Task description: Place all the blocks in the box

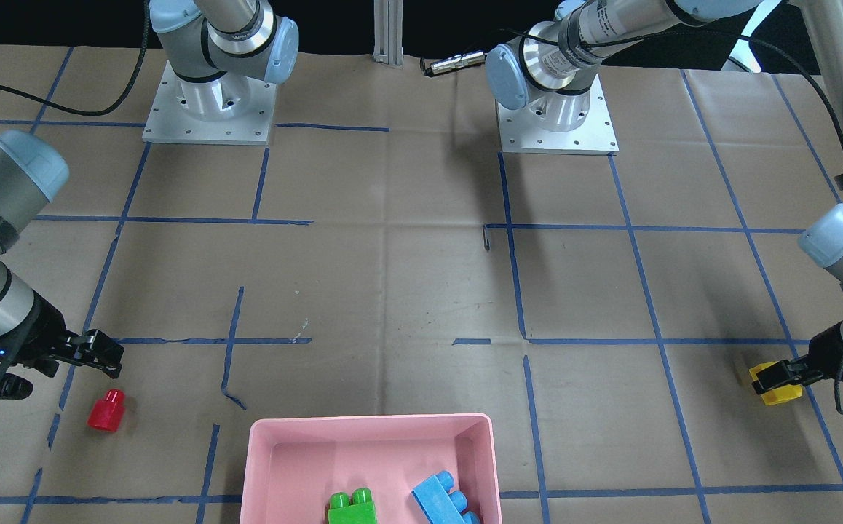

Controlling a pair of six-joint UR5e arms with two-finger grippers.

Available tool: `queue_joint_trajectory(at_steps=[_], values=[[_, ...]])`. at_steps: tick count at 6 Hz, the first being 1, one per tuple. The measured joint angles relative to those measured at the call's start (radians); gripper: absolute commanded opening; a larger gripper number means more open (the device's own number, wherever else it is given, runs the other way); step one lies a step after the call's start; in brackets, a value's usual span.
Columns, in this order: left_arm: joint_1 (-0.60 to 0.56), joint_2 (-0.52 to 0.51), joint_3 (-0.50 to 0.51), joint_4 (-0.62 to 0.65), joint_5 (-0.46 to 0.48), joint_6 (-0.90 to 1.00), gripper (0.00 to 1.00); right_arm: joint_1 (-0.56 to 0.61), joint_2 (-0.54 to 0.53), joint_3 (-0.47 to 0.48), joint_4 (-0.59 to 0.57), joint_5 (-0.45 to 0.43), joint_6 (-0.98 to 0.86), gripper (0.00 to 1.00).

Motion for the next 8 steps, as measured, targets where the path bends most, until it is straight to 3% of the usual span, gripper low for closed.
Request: queue_joint_trajectory(at_steps=[4, 5, 6, 8], values=[[0.009, -0.007, -0.004, 0.002, 0.0, 0.019, 0.64, 0.006, 0.095, 0.015, -0.149, -0.055, -0.002, 0.98], [0.012, -0.007, -0.003, 0.002, -0.002, 0.022, 0.46, 0.011, 0.113, 0.008, -0.17, -0.061, -0.002, 0.98], [0.013, -0.006, -0.002, 0.002, -0.003, 0.025, 0.21, 0.021, 0.128, 0.001, -0.196, -0.063, -0.002, 0.98], [0.014, 0.0, -0.002, 0.001, -0.006, 0.025, 0.03, 0.037, 0.146, -0.007, -0.235, -0.065, -0.002, 0.97]])
